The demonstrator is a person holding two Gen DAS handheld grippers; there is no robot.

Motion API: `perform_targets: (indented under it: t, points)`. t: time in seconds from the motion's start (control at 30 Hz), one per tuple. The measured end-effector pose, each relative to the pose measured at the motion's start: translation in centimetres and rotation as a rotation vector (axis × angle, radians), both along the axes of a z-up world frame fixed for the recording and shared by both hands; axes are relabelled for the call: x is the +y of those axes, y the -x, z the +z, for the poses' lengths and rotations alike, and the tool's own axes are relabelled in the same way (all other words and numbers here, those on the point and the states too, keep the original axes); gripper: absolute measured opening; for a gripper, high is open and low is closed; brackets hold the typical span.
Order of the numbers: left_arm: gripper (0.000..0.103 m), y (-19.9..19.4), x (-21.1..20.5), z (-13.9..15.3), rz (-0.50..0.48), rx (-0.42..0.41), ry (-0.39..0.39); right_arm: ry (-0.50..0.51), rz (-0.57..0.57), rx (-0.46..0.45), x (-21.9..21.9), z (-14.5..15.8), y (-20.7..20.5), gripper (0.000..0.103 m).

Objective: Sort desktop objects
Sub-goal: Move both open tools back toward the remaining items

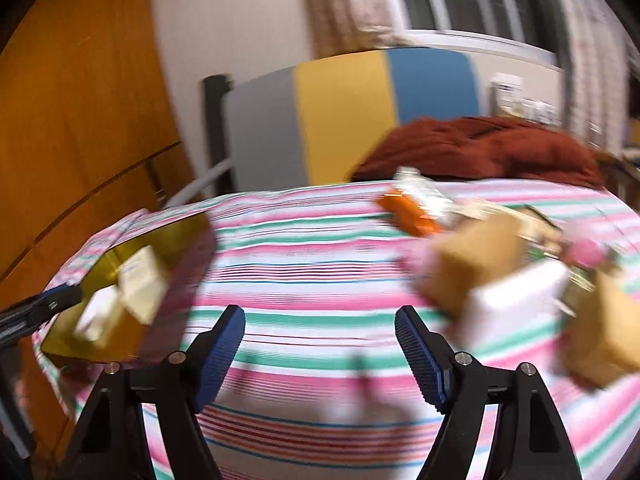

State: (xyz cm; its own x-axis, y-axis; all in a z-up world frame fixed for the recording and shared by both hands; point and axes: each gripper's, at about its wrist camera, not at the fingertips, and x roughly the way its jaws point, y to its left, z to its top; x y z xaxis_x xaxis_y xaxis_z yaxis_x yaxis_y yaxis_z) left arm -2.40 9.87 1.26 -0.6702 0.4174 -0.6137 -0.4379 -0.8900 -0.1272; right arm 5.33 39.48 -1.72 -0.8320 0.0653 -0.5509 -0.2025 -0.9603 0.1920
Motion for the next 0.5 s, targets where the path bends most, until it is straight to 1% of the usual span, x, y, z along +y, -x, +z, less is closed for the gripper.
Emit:
perform_targets:
  t: [0.1,0.23,0.33,0.4,0.5]
  points:
    - [0.065,-1.1,3.1,0.0,-0.098,-0.009,0.002,0.004,-0.079,-0.003,3.3,-0.2,-1.2,0.08]
    - [0.065,-2.7,6.8,-0.4,-0.214,-0.021,0.019,0.016,-0.15,0.029,7.3,0.8,-1.0,0.081]
    - [0.065,-3.6,8.7,-0.9,-0.272,-0.037,0.03,0.04,-0.175,0.055,9.8,1.7,0.7,0.087]
    - [0.065,-4.2,9.6,-1.3,-0.3,-0.046,0.038,0.063,-0.191,0.052,11.4,1.9,2.3,0.088]
    - [0.065,-4.6,10.3,-1.8,-0.317,-0.061,0.052,0.139,-0.181,0.031,13.1,1.4,4.8,0.088]
